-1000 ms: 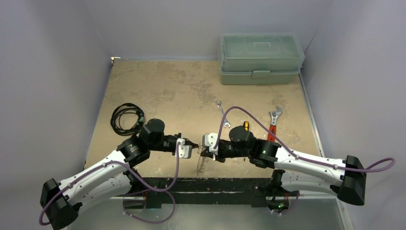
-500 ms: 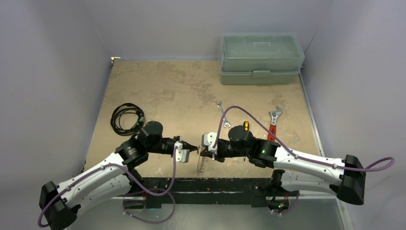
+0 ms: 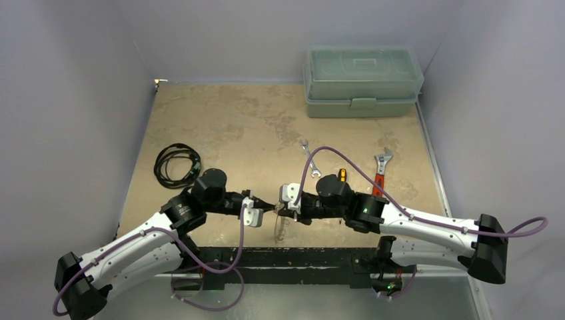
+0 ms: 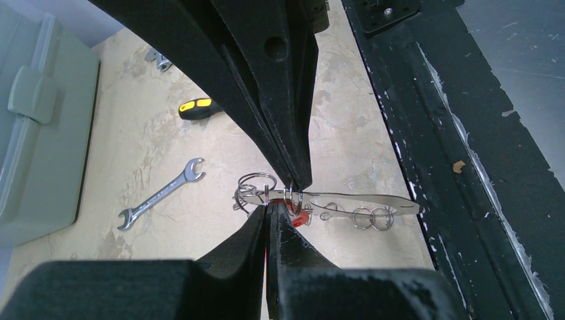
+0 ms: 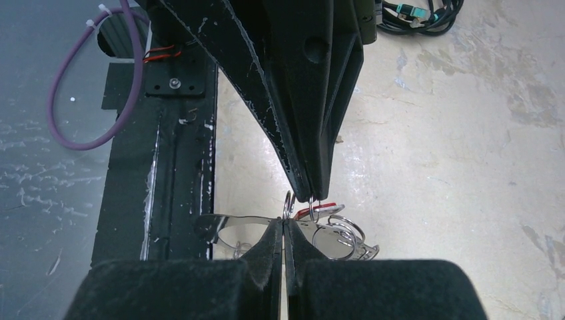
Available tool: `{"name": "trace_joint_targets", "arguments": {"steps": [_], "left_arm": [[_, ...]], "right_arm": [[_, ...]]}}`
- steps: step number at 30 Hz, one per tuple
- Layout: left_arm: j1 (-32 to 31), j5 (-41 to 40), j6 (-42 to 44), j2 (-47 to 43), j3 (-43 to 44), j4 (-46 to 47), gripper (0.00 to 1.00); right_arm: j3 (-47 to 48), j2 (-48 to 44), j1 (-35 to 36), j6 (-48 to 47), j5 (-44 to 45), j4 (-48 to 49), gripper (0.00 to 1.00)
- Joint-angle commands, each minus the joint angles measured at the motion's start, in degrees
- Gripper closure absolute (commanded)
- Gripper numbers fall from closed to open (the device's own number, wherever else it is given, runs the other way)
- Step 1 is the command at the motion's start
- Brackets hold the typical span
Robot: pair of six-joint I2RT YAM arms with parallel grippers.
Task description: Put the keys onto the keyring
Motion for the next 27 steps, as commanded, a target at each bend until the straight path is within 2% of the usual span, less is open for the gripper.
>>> {"name": "trace_joint_targets", "arguments": {"steps": [1, 27], "left_arm": [[-0.8, 3.3, 1.4, 0.2, -0.1, 0.2, 1.00], [-1.6, 2.5, 3.4, -0.9, 0.1, -1.9, 1.00]], "right_arm": [[1.9, 1.0, 0.2, 0.7, 2.9, -2.7, 1.00], [1.5, 1.0, 0.2, 1.8, 4.0, -4.4, 1.00]]}}
